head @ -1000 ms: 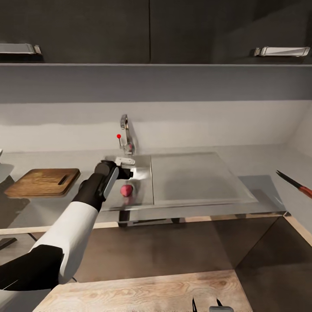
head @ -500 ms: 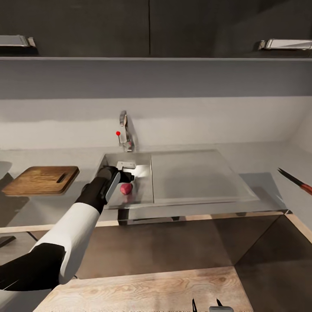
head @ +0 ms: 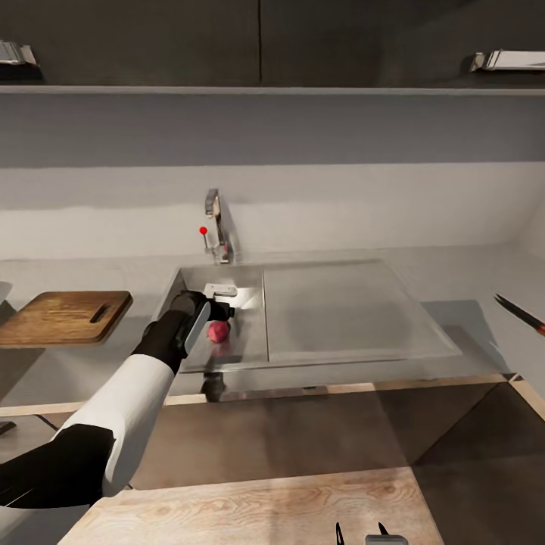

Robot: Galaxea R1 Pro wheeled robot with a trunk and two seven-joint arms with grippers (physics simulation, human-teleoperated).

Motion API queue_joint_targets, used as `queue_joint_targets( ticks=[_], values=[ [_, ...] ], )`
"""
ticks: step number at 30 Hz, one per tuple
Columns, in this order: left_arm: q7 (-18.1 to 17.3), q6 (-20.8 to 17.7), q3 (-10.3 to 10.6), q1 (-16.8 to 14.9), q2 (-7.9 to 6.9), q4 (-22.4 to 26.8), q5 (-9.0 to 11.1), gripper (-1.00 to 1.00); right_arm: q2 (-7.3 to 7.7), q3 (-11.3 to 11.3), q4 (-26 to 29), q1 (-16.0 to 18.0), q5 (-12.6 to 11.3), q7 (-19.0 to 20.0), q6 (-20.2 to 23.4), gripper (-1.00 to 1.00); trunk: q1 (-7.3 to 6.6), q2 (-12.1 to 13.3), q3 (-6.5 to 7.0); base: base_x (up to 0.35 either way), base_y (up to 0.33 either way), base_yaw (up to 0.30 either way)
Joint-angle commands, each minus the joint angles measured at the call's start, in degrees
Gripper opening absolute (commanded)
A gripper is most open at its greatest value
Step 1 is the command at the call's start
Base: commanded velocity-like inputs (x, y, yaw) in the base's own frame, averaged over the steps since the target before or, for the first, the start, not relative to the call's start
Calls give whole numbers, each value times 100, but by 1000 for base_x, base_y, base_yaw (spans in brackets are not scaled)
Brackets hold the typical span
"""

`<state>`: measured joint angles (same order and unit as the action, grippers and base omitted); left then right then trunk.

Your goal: In the kitchen, take the Vidalia onion out of the sink, dice it on the chopping board with the paring knife, put the diced onion into the bowl on the countertop, then place both the paring knife and the chopping board into the sink.

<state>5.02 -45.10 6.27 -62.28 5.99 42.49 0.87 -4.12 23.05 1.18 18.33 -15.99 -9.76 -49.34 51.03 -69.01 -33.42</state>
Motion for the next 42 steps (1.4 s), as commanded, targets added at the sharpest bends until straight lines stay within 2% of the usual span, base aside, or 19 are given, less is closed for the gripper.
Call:
queue_joint_targets(
  ticks=[1, 14, 29, 39, 42],
  values=[
    [30, -25, 14, -3, -2, 2, 10, 100, -1, 51, -4, 4, -36, -20, -14, 100, 1, -3, -15, 94, 0, 0],
    [32, 36, 14, 11, -4, -74, 9, 100, -1, 51, -4, 4, -36, -25, -14, 100, 1, -3, -128, 40, 0, 0],
    [35, 36, 14, 14, -8, -75, 1, 100, -1, 51, -4, 4, -36, -26, -14, 100, 1, -3, -141, -11, 0, 0],
    [35, 40, 23, 25, 14, -189, -5, 100, -1, 51, -4, 4, -36, -26, -14, 100, 1, -3, -198, 0, 0, 0],
    [35, 170, 26, 25, 16, -289, -8, 100, -1, 51, -4, 4, -36, -26, -14, 100, 1, -3, -218, 0, 0, 0]
  ],
)
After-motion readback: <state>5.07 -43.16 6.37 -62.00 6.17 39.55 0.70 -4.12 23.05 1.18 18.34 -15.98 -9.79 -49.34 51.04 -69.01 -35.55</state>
